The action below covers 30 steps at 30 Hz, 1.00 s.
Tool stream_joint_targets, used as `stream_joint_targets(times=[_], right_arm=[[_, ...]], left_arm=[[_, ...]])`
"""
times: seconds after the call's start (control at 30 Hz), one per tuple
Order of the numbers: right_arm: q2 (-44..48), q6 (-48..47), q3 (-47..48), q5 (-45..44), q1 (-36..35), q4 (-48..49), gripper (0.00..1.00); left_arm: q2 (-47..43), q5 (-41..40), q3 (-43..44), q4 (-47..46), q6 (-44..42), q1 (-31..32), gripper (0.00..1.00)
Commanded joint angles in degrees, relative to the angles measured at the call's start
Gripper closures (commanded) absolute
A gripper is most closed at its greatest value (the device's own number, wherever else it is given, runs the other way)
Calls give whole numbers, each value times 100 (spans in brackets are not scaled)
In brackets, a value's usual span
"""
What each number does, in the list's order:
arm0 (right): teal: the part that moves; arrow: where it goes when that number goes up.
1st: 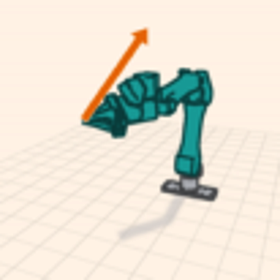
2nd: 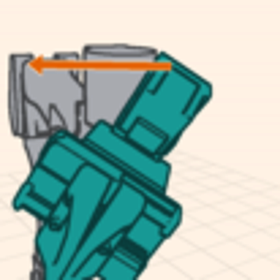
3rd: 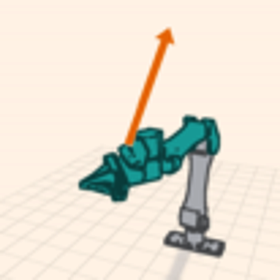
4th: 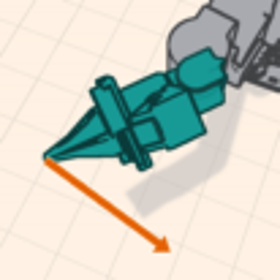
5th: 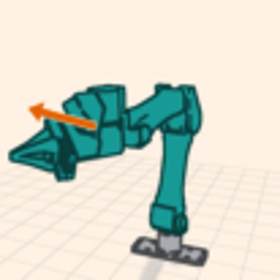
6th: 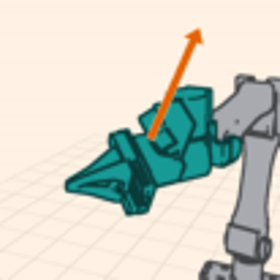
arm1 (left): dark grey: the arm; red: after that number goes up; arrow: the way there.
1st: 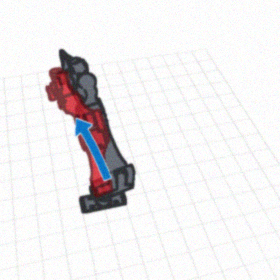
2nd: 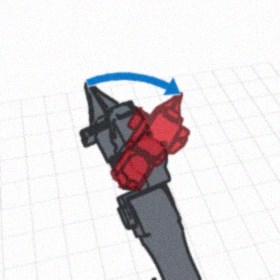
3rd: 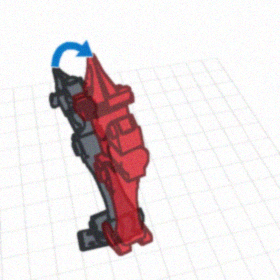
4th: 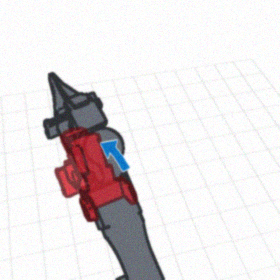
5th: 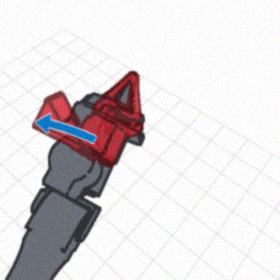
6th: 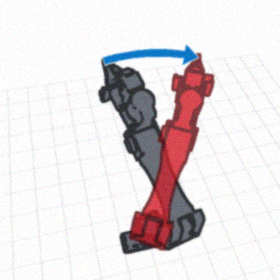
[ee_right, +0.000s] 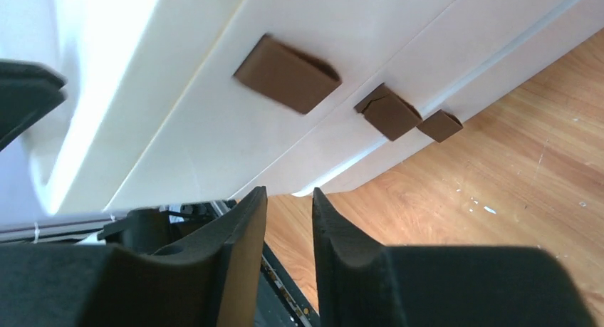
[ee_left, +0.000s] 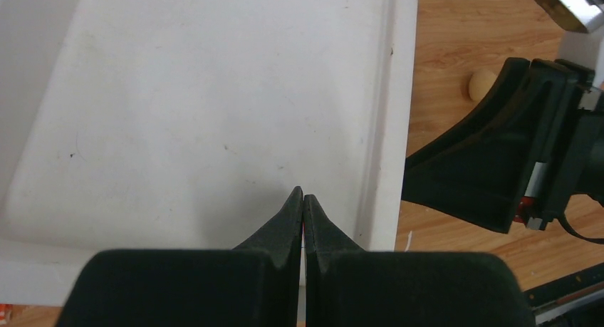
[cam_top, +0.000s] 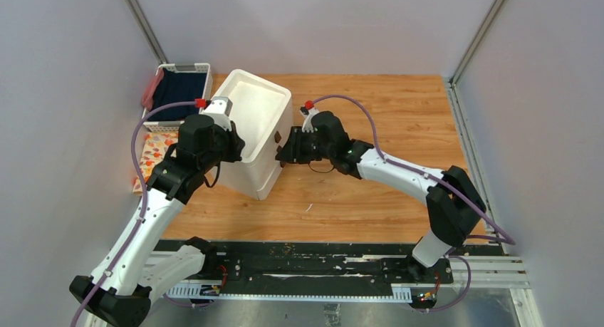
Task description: Organize the makeup
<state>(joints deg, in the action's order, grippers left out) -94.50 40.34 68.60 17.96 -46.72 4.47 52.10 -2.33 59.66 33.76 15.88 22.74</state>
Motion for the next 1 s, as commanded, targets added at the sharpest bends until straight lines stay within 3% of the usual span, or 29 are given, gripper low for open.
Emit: stream_joint_targets(times=[0.0,0.4,0.7,0.97], right_arm=[[390,401,-590,-89,-29,666,62],[-136,1511,-2064,538,415,4703,58],[-746,2014,-2410,648,493,6569,58],[-1130,2294,-2450,560,643,7394,57]], left_arm=[[-5,77,53,39,20,38,100],[-76,58,37,66,-11,42,100],[-70,9,32,105,-45,37,100],[-70,-23,44,139,-59,37,100]])
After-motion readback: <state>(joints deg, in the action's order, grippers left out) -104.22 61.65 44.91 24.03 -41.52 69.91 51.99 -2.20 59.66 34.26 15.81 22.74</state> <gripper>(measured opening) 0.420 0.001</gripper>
